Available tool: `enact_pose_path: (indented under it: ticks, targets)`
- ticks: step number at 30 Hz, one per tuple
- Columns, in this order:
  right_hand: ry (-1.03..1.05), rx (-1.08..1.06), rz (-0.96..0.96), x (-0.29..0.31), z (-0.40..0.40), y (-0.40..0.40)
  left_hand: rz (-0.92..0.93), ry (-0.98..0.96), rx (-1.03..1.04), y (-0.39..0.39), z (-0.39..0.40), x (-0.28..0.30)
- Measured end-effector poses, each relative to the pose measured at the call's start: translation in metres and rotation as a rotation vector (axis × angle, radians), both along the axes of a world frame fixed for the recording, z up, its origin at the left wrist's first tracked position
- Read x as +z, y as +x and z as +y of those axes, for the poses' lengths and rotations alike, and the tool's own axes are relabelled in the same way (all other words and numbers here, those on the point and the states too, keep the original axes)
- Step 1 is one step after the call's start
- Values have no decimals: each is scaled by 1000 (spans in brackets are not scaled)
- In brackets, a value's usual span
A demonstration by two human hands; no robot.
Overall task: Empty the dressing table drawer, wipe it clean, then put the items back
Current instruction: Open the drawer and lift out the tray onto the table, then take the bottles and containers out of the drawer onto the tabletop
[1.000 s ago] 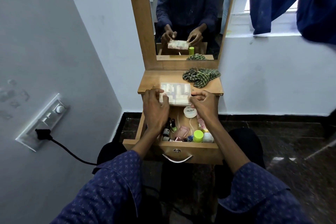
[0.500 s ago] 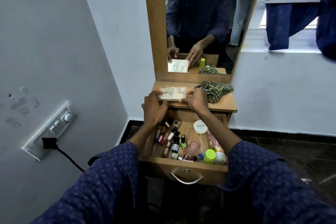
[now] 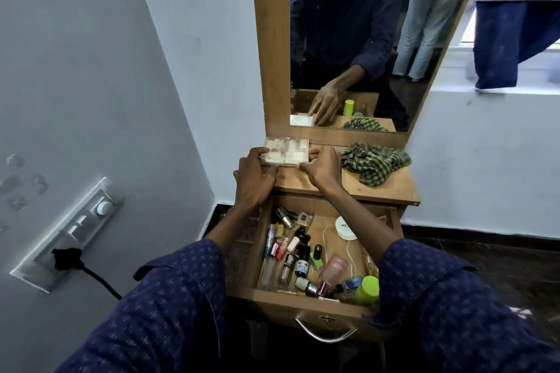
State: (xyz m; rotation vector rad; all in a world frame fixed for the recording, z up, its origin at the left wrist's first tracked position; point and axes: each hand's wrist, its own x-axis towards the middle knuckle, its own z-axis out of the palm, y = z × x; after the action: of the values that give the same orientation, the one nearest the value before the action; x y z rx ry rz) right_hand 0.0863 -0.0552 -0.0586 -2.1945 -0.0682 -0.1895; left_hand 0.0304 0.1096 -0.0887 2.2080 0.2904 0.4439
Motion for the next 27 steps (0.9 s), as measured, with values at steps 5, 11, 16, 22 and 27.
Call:
enact_pose_path:
  ticks: [5, 11, 16, 22, 27]
  targets:
    - [-25, 20, -32, -3, 3, -1, 18, -33, -14, -1, 1, -3]
    - [-98, 25, -60, -5, 4, -2, 50, -32, -27, -4, 1, -3]
    - [-140, 63, -102, 0, -8, -12, 27, 39, -49, -17, -8, 1]
    - [-56, 165, -194, -12, -34, -56, -258, 236, -40, -58, -36, -7]
    - [-76, 285, -143, -40, -63, -96, -106, 527, -216, -83, -44, -27]
